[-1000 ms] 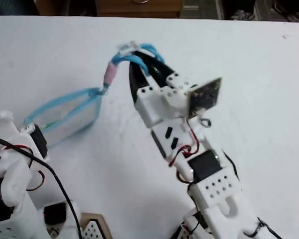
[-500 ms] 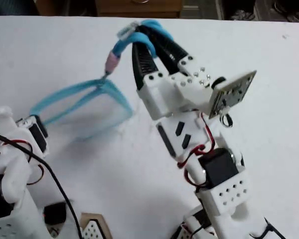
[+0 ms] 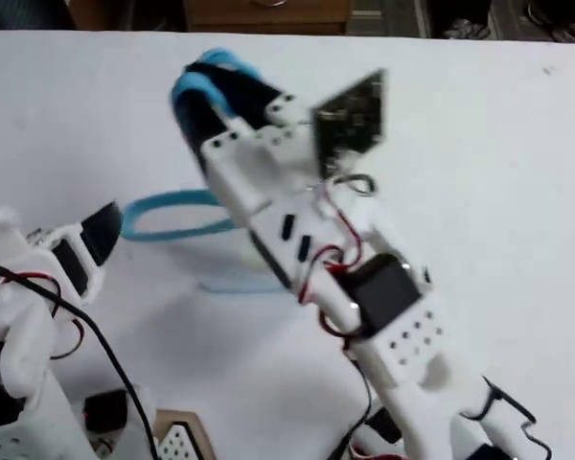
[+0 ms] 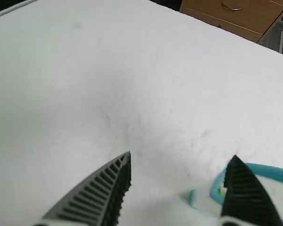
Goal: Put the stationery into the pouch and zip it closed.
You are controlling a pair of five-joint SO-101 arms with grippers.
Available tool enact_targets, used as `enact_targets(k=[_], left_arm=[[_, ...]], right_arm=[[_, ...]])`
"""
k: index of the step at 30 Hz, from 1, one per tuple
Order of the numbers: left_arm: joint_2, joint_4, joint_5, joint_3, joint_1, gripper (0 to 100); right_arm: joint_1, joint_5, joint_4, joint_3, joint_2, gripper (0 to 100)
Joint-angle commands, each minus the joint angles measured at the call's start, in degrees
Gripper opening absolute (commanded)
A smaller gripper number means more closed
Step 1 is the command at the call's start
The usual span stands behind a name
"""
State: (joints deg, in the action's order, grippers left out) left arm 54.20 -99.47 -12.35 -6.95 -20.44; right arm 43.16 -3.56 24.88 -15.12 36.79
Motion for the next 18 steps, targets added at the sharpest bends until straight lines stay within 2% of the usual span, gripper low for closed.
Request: enact_targets(k=[1, 4, 8, 15, 18], left_arm=[[0.40, -0.79, -5.36, 7.03, -1.89, 34], [0.40, -0.88, -11.60, 13.89, -8.31, 34], [0.48, -2.90, -12.04, 20.48, -14.99, 34], [7.16, -2.90, -5.01, 21.89, -15.43, 31], [11.56, -2.81, -4.13, 21.89, -15.60, 31]], right_arm=[[3.47, 0.70, 0.40, 5.10, -2.59, 1.6], [4.35, 0.70, 0.40, 9.41, -6.20, 1.6], [4.35, 0.62, 0.66, 16.35, -10.33, 1.6], [4.09, 0.70, 0.75, 26.81, -15.25, 1.6], [3.30, 0.70, 0.75, 31.56, -17.71, 1.6]])
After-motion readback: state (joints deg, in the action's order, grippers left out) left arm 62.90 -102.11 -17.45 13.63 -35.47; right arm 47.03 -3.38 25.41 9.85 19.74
